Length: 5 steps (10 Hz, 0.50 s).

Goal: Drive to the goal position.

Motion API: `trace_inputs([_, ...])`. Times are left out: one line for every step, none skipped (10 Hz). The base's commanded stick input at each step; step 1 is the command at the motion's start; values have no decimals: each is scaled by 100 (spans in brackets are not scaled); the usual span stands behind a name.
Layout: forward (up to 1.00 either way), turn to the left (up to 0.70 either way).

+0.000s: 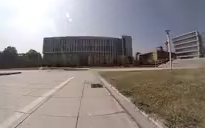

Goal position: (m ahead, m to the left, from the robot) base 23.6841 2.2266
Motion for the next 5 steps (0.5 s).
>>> trace_inputs([4, 0])
trace_inputs([4, 0])
trace_inputs([4, 0])
trace_inputs([4, 0])
trace_inputs([4, 0])
